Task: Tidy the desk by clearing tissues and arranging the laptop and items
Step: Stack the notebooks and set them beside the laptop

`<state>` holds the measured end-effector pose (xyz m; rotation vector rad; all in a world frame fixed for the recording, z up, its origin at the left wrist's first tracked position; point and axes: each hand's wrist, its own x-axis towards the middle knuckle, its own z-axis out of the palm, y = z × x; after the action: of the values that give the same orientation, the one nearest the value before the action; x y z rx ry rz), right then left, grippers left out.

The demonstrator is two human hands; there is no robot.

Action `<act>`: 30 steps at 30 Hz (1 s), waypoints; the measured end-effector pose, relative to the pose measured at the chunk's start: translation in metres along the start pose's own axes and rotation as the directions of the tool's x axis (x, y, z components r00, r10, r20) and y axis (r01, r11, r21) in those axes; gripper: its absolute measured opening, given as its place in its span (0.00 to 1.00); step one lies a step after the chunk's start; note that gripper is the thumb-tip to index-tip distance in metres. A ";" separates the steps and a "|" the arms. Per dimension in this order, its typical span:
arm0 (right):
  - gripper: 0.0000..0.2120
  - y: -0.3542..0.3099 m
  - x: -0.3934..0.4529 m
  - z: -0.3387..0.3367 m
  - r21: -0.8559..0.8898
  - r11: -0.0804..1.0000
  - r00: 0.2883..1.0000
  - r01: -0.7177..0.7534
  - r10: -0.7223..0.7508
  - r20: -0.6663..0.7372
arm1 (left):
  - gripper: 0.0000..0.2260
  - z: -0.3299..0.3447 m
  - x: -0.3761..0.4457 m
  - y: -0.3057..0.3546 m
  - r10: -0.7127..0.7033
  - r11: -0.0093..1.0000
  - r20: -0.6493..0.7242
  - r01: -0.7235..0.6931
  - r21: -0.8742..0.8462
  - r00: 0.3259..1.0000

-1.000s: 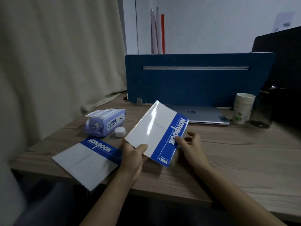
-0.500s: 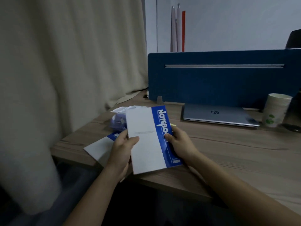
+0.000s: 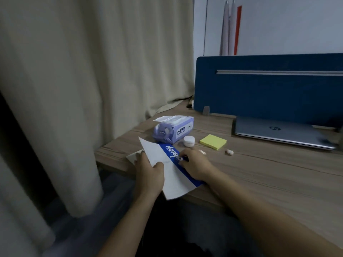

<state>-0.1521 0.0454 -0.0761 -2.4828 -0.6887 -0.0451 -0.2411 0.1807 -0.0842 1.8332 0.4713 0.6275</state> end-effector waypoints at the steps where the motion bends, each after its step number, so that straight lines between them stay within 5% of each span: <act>1: 0.05 0.001 -0.002 -0.002 0.009 1.000 1.000 -0.013 0.013 0.003 | 0.17 0.001 0.001 0.002 0.000 1.000 -0.001 0.000 0.026 1.000; 6: 0.13 -0.001 -0.010 -0.010 0.026 0.997 0.998 -0.067 0.067 -0.003 | 0.18 0.002 0.001 0.007 -0.094 0.995 0.037 0.093 0.027 0.995; 11: 0.13 -0.005 -0.024 -0.009 0.062 0.995 0.997 -0.076 0.076 0.002 | 0.20 -0.003 -0.018 -0.002 -0.123 0.988 -0.084 0.130 0.086 0.989; 18: 0.12 -0.005 -0.044 -0.007 0.170 0.982 0.995 -0.087 0.093 -0.029 | 0.30 0.000 -0.039 -0.006 -0.132 0.974 -0.143 0.101 -0.203 0.981; 25: 0.17 0.007 -0.069 -0.032 0.720 0.690 0.971 -0.080 0.218 -0.102 | 0.14 0.007 -0.048 0.007 0.219 0.934 -0.123 -0.245 -0.261 0.968; 30: 0.08 0.033 -0.083 -0.086 0.792 0.596 0.925 0.133 0.212 -0.315 | 0.11 0.046 -0.049 0.041 0.396 0.852 -0.062 -0.391 -0.347 0.916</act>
<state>-0.1983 -0.0617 -0.0342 -1.5213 -0.3485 -0.1573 -0.2500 0.1040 -0.0678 1.5895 -0.0399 0.9163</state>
